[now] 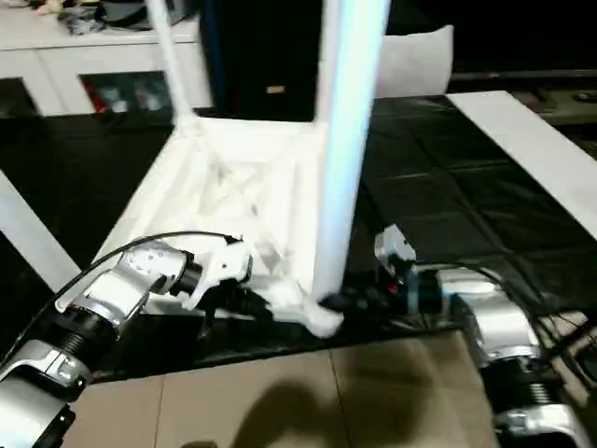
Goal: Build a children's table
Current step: Rotate leg to tighten
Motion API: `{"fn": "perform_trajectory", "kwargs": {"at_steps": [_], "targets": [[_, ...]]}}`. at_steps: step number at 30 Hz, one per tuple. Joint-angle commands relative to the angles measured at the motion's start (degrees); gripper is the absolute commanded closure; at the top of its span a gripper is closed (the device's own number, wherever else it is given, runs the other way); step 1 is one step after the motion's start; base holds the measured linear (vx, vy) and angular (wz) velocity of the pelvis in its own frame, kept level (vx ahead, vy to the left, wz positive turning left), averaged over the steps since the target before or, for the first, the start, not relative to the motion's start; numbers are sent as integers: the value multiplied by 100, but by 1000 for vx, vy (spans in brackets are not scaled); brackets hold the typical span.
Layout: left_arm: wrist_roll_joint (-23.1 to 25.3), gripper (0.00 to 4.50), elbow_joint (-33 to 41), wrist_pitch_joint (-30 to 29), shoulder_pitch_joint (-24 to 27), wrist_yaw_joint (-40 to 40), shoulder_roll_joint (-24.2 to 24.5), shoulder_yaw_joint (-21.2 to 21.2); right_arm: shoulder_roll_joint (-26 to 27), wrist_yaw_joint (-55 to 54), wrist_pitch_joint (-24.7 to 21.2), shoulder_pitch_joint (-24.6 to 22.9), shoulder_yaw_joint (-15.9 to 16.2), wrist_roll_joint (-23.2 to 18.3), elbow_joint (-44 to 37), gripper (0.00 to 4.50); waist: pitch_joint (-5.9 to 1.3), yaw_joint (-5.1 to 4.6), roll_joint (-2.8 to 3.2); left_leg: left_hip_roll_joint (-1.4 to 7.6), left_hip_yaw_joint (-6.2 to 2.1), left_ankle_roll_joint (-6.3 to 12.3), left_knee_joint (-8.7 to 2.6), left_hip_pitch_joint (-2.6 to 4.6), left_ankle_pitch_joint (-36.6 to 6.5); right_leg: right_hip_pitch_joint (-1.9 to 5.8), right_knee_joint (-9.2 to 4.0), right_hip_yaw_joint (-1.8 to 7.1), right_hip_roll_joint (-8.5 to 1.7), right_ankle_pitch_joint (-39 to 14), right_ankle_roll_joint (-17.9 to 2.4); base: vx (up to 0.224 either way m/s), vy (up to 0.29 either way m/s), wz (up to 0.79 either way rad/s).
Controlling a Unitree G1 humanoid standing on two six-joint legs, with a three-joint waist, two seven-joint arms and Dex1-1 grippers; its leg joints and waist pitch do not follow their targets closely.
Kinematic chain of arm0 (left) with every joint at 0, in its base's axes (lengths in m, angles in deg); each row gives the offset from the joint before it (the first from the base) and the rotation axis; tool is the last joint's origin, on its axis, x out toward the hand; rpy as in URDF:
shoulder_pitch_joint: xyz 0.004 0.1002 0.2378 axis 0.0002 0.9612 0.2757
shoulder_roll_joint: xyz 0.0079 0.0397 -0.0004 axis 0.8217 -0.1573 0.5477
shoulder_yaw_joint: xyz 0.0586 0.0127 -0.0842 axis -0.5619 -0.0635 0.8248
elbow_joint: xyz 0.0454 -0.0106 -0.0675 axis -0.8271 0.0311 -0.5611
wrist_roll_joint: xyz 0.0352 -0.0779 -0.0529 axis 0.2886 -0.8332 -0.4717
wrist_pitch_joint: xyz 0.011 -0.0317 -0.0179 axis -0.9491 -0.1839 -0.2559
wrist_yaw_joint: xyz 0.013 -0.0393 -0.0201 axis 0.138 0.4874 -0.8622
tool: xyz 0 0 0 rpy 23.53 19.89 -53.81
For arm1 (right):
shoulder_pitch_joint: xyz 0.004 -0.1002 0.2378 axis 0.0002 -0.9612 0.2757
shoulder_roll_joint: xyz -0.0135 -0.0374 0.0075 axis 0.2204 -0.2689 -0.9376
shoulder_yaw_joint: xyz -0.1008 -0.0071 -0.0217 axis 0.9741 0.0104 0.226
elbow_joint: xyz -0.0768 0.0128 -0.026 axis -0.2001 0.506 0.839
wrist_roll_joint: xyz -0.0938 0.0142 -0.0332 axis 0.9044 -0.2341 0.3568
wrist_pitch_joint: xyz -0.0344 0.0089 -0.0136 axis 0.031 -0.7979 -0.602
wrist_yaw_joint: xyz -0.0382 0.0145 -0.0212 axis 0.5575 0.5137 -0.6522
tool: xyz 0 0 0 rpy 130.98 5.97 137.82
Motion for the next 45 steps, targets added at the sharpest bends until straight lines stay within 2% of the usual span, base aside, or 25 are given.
{"fn": "perform_trajectory", "kwargs": {"at_steps": [1, 2, 4, 5, 6, 7, 8, 9, 10, 12, 13, 15, 16, 17, 18, 20, 23, 24, 25, 26, 30, 35, 37, 41, 45], "targets": [[-187, 450, 200, -334, -221, -473, -439, 157, 334, -1327, 134, 352, -56, 375, 1044, 253, -344, -127, -64, 75, -30, 179, -352, -36, -1409, 357, -614, 128, -294, -3314, 62, 0, 0, 0], [-189, 450, 183, -560, -265, -773, -564, 251, 507, -1903, 171, 525, -134, 453, 1410, 254, -346, -256, -31, 96, -49, 168, -336, -6, -1585, 349, -642, 90, -309, -3355, 99, 0, 0, 0], [-196, 450, 192, -871, -314, -1101, -723, 360, 694, -2637, 89, 639, -287, 502, 1670, 255, -339, -387, -12, 115, -79, 148, -335, -16, -1747, 382, -676, 23, -298, -3351, 148, 0, 0, 0], [-186, 450, 194, -1005, -338, -1331, -834, 425, 778, -3040, 91, 645, -348, 567, 1701, 257, -346, -492, -6, 124, -93, 164, -338, -18, -1866, 420, -701, -18, -294, -3296, 208, 0, 0, 0], [-185, 450, 195, -1018, -340, -1353, -845, 431, 787, -3080, 91, 645, -354, 573, 1704, 257, -352, -530, 8, 123, -94, 173, -334, -29, -1892, 440, -704, -28, -296, -3263, 224, 0, 0, 0], [-153, 450, 194, -1143, -362, -1770, -1045, 524, 999, -3827, 64, 681, -514, 615, 1725, 257, -323, -617, 27, 137, -81, 205, -331, 53, -2081, 381, -770, -55, -290, -3274, 201, 0, 0, 0], [-139, 450, 190, -1170, -367, -1921, -1113, 554, 1085, -4083, 47, 702, -581, 608, 1731, 257, -324, -635, 35, 130, -83, 193, -324, 76, -2099, 377, -773, -67, -298, -3250, 174, 0, 0, 0], [-92, 450, 182, -1193, -366, -2244, -1278, 591, 1343, -4604, 44, 727, -715, 597, 1647, 257, -339, -691, 19, 105, -96, 178, -321, 63, -2095, 401, -778, -96, -304, -3211, 162, 0, 0, 0], [-57, 450, 181, -1204, -362, -2460, -1390, 612, 1519, -4927, 55, 743, -795, 592, 1593, 257, -335, -724, 36, 111, -106, 170, -331, 44, -2094, 400, -761, -82, -308, -3164, 135, 0, 0, 0], [-26, 450, 199, -1213, -344, -2702, -1534, 643, 1714, -5125, 206, 754, -792, 642, 1559, 257, -352, -800, 19, 127, -124, 188, -350, 20, -2101, 420, -744, -77, -307, -3074, 152, 0, 0, 0], [-24, 450, 250, -1262, -324, -2811, -1627, 658, 1814, -5216, 429, 823, -703, 747, 1652, 203, -363, -824, 19, 123, -125, 223, -354, 15, -2055, 421, -722, -42, -330, -2968, 85, 0, 0, 0], [-21, 450, 261, -1267, -319, -2831, -1645, 658, 1834, -5236, 468, 836, -686, 768, 1667, 189, -360, -833, 13, 124, -129, 289, -370, -14, -1980, 428, -692, -2, -334, -2871, -26, 0, 0, 0], [7, 450, 308, -1302, -302, -2918, -1696, 650, 1893, -5337, 551, 881, -671, 782, 1729, 185, -377, -787, 5, 121, -91, 305, -355, 31, -1865, 381, -686, 47, -357, -2760, -168, 0, 0, 0], [51, 450, 384, -1299, -249, -2896, -1704, 563, 1951, -5388, 565, 861, -697, 726, 1600, 168, -377, -752, -2, 108, -98, 343, -376, -20, -1669, 423, -629, 78, -356, -2620, -252, 0, 0, 0], [60, 450, 399, -1297, -238, -2890, -1704, 544, 1961, -5397, 563, 854, -705, 712, 1566, 152, -377, -752, -2, 108, -98, 343, -376, -20, -1669, 423, -629, 78, -356, -2620, -252, 0, 0, 0], [98, 450, 401, -1244, -221, -2850, -1668, 491, 1950, -5379, 518, 750, -710, 761, 1263, 142, -395, -687, 21, 136, -102, 414, -399, -65, -1318, 452, -556, 135, -345, -2225, -384, 0, 0, 0], [94, 450, 356, -1094, -234, -2740, -1539, 497, 1763, -4959, 382, 539, -650, 690, 741, 102, -439, -531, -32, 119, -77, 514, -363, -101, -771, 453, -416, 232, -339, -1711, -589, 0, 0, 0], [79, 450, 349, -1065, -234, -2686, -1497, 502, 1676, -4786, 328, 484, -607, 679, 624, 98, -475, -461, -55, 99, -74, 621, -338, -154, -456, 493, -319, 269, -327, -1362, -638, 0, 0, 0], [71, 450, 339, -1045, -233, -2643, -1455, 509, 1586, -4615, 296, 427, -582, 654, 508, 98, -497, -391, -45, 103, -68, 759, -311, -159, -158, 464, -251, 296, -322, -983, -731, 0, 0, 0], [67, 450, 335, -968, -226, -2537, -1396, 498, 1478, -4381, 303, 370, -551, 598, 387, 87, -460, -355, -56, 92, -43, 821, -308, -160, -156, 435, -263, 303, -321, -1026, -762, 0, 0, 0], [89, 450, 272, -781, -223, -2144, -1102, 440, 865, -3209, 53, 61, -382, 291, -368, 54, -456, -209, -46, 116, -19, 871, -318, -123, -341, 426, -309, 300, -302, -1458, -549, 0, 0, 0], [102, 450, 229, -446, -208, -1613, -790, 266, 232, -2121, -129, -85, -187, 142, -854, 13, -415, -152, -34, 136, -6, 604, -359, -71, -768, 373, -412, 277, -294, -2109, -366, 0, 0, 0], [117, 450, 233, -346, -188, -1476, -709, 213, 94, -1936, -98, -66, -171, 169, -843, 3, -419, -111, -44, 140, 0, 564, -358, -65, -788, 362, -412, 300, -297, -2126, -327, 0, 0, 0], [67, 450, 246, 168, -121, -647, -340, 15, -530, -953, -17, 22, -24, 219, -770, 3, -451, 5, -56, 154, -1, 602, -343, -71, -641, 374, -342, 325, -302, -1827, -414, 0, 0, 0], [-42, 450, 357, 390, -70, -69, -129, -97, -776, -388, 119, 31, 144, 260, -761, 3, -453, 93, -49, 173, 4, 650, -332, -79, -544, 360, -296, 330, -310, -1692, -515, 0, 0, 0]]}}
